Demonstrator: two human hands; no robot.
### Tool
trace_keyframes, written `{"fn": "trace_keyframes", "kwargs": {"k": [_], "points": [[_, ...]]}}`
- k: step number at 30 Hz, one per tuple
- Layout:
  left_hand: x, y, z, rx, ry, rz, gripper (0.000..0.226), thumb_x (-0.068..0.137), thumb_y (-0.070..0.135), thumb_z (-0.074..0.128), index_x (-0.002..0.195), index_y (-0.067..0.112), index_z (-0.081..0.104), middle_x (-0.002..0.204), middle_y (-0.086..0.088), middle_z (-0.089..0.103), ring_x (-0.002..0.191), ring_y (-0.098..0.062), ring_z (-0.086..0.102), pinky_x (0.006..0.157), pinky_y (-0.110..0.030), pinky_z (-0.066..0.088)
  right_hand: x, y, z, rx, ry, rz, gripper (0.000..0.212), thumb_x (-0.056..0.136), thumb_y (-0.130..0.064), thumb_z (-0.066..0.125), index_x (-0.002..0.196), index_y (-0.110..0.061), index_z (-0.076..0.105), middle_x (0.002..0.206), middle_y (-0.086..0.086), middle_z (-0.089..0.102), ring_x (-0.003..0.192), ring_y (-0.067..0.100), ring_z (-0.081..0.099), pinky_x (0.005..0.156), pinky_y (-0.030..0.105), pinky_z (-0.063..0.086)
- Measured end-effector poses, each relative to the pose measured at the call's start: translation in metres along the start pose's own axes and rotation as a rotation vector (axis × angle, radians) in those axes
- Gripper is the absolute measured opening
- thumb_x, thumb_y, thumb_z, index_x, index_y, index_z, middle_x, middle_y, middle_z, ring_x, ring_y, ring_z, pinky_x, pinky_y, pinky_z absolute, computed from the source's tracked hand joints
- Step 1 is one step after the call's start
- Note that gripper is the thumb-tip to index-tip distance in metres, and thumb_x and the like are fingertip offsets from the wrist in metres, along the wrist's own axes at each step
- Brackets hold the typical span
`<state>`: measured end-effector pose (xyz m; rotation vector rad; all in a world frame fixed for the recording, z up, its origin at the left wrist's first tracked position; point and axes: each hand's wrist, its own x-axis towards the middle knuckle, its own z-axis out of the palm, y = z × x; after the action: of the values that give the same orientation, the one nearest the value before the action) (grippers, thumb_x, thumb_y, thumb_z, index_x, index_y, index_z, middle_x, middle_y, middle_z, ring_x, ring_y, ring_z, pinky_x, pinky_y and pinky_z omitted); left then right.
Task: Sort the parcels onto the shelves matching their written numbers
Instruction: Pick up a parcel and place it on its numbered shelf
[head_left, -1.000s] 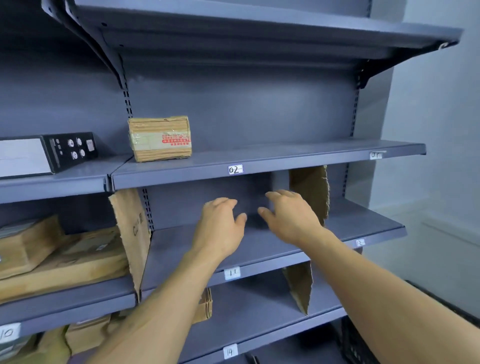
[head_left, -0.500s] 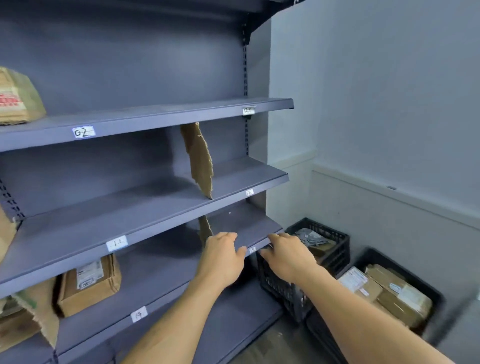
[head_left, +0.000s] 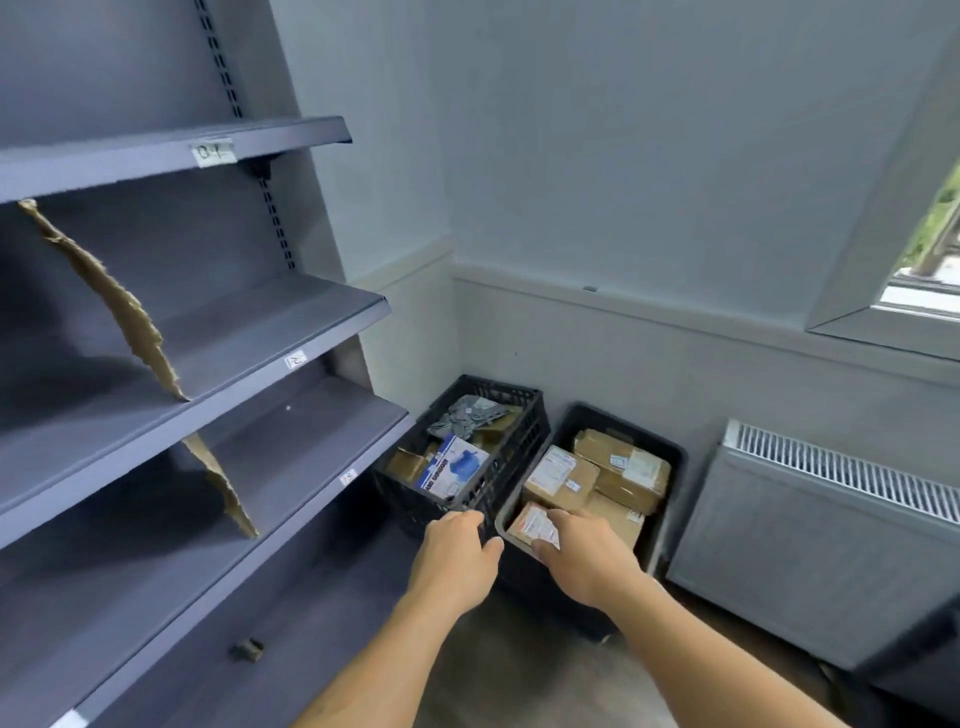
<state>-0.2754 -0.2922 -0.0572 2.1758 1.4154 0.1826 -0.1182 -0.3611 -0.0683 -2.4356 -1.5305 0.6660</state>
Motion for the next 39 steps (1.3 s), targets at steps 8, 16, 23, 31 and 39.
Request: {"fn": "trace_keyframes", "kwargs": {"k": [8,16,23,31,39], "points": [[0.063,0.019,0.032,-0.029,-0.136,0.085,0.041,0.098,0.036,0.056,0.136,0.020,0.056,0.132,0.001,0.058,0.114,-0.016,0.058,0.089,-0.027,0.051,0.044,0.043,0.007,0.089,-0.001,0.207,0.055,0.101,-0.046,0.049,0.149,-0.020,0.041,0.146,0.004,0.052,0.131,0.025,0.051,0.104,0.037,0.046],[0.148,0.019,0.050,-0.049,-0.231,0.126,0.032,0.099,0.036,0.054,0.128,0.022,0.060,0.129,0.003,0.060,0.115,-0.017,0.058,0.088,-0.023,0.046,0.104,0.063,0.008,0.175,-0.023,0.369,0.062,0.103,-0.046,0.047,0.156,-0.018,0.031,0.155,0.004,0.041,0.141,0.026,0.040,0.113,0.038,0.038],[0.190,0.009,0.085,-0.042,-0.340,0.077,0.042,0.099,0.037,0.055,0.138,0.022,0.055,0.133,0.001,0.059,0.115,-0.018,0.058,0.094,-0.035,0.053,0.132,0.083,0.025,0.233,-0.078,0.473,0.062,0.104,-0.043,0.047,0.156,-0.015,0.030,0.154,0.006,0.043,0.140,0.026,0.042,0.111,0.035,0.038],[0.229,0.009,0.118,-0.028,-0.404,0.006,0.049,0.098,0.038,0.056,0.143,0.020,0.051,0.139,-0.001,0.056,0.123,-0.021,0.055,0.099,-0.037,0.050,0.173,0.111,0.042,0.313,-0.127,0.519,0.062,0.103,-0.041,0.048,0.156,-0.014,0.030,0.153,0.007,0.045,0.139,0.027,0.043,0.109,0.035,0.039],[0.273,0.024,0.158,0.012,-0.446,-0.116,0.047,0.099,0.033,0.055,0.143,0.017,0.050,0.140,-0.003,0.055,0.124,-0.020,0.055,0.102,-0.033,0.048,0.231,0.152,0.059,0.458,-0.199,0.572,0.062,0.103,-0.040,0.050,0.156,-0.014,0.029,0.149,0.008,0.050,0.134,0.027,0.050,0.106,0.035,0.042]]}}
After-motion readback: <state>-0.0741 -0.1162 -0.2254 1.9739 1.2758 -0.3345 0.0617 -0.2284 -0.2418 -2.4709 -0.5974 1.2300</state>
